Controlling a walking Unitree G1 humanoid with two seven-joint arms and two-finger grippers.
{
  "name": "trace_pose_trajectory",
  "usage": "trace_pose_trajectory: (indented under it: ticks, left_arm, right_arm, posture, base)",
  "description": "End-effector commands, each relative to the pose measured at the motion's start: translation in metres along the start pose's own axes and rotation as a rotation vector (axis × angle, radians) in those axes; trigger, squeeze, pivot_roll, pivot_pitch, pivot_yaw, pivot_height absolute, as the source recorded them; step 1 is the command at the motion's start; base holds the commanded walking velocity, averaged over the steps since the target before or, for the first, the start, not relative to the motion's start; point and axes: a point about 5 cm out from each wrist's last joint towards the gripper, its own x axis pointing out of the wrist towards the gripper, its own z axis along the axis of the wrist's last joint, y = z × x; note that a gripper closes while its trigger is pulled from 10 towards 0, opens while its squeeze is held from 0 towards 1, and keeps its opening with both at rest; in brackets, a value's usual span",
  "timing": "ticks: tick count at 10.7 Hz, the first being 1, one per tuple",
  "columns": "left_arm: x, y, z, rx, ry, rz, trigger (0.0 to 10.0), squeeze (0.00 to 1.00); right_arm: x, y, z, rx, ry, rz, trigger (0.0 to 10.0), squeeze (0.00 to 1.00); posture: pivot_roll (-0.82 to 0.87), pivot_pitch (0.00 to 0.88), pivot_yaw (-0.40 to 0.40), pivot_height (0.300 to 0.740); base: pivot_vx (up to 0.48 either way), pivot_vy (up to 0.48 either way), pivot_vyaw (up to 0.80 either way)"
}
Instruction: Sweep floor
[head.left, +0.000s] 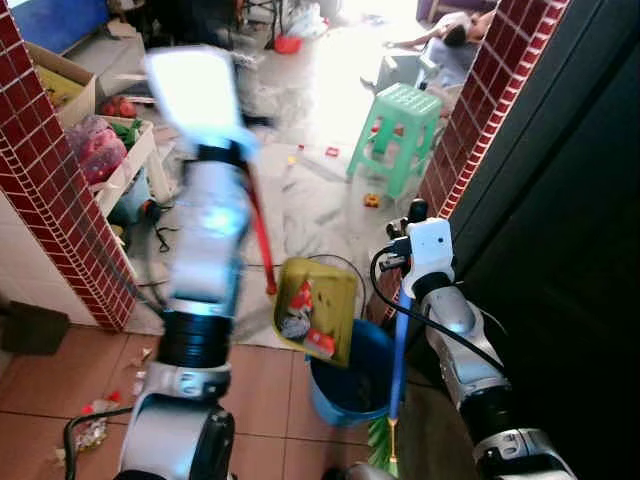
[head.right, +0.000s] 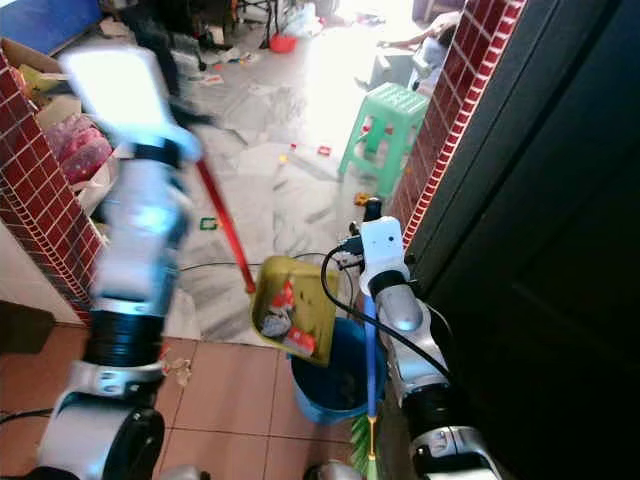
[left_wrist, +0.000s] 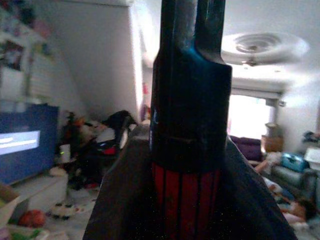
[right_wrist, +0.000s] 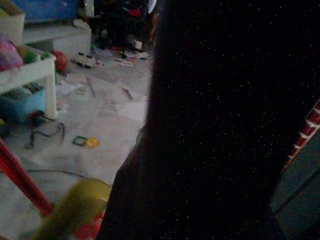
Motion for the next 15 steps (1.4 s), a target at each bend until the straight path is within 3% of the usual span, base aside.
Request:
trace_pose_trajectory:
  ticks: [1,3,5,7,8,9,12,14,15]
  left_arm:
    - [0.0,-0.021,0.008,0.003,-0.074,-0.088,10.0,0.0]
    - [-0.006,-0.035,0.001,0.01,-0.076,-0.141,10.0,0.0]
    - [-0.011,-0.045,-0.004,0.017,-0.085,-0.181,10.0,0.0]
    - [-0.017,-0.056,-0.006,0.057,-0.115,-0.267,10.0,0.0]
    - [-0.025,-0.072,-0.012,0.061,-0.107,-0.401,10.0,0.0]
    - [-0.043,-0.094,-0.016,0.029,-0.091,-0.61,10.0,0.0]
    - [-0.075,-0.122,-0.019,0.082,-0.095,-0.937,10.0,0.0]
    - [-0.086,-0.13,-0.018,0.192,-0.109,-1.104,10.0,0.0]
    - [-0.088,-0.132,-0.015,0.292,-0.149,-1.146,10.0,0.0]
  right_arm:
    - [0.004,0.001,0.02,0.144,-0.085,0.009,10.0,0.0]
    - [0.007,0.0,0.028,0.199,-0.104,0.001,10.0,0.0]
    - [0.008,0.002,0.028,0.328,-0.085,0.008,10.0,0.0]
    - [0.008,0.003,0.028,0.258,-0.082,0.029,10.0,0.0]
    - [0.007,0.002,0.028,0.238,-0.077,0.034,10.0,0.0]
    - [0.006,0.002,0.026,0.219,-0.071,0.034,10.0,0.0]
    - [0.005,0.004,0.026,0.182,-0.074,0.044,10.0,0.0]
    - [0.005,0.005,0.025,0.167,-0.074,0.049,10.0,0.0]
    - [0.005,0.004,0.025,0.162,-0.072,0.048,10.0,0.0]
  posture:
    - [-0.06,0.0,-0.051,0.74]
    - [-0.06,0.0,-0.049,0.74]
    - [-0.06,0.0,-0.05,0.74]
    - [-0.06,0.0,-0.053,0.74]
    - [-0.06,0.0,-0.054,0.74]
    - [-0.06,0.0,-0.054,0.74]
    - [-0.06,0.0,-0.055,0.74]
    - [-0.06,0.0,-0.057,0.74]
    - [-0.06,0.0,-0.058,0.74]
  base:
    - [0.0,0.0,0.0]
    - [0.0,0.0,0.0]
    - [0.0,0.0,0.0]
    - [0.0,0.0,0.0]
    - [0.0,0.0,0.0]
    - [0.0,0.0,0.0]
    - [0.0,0.0,0.0]
    - [0.0,0.0,0.0]
    - [0.0,0.0,0.0]
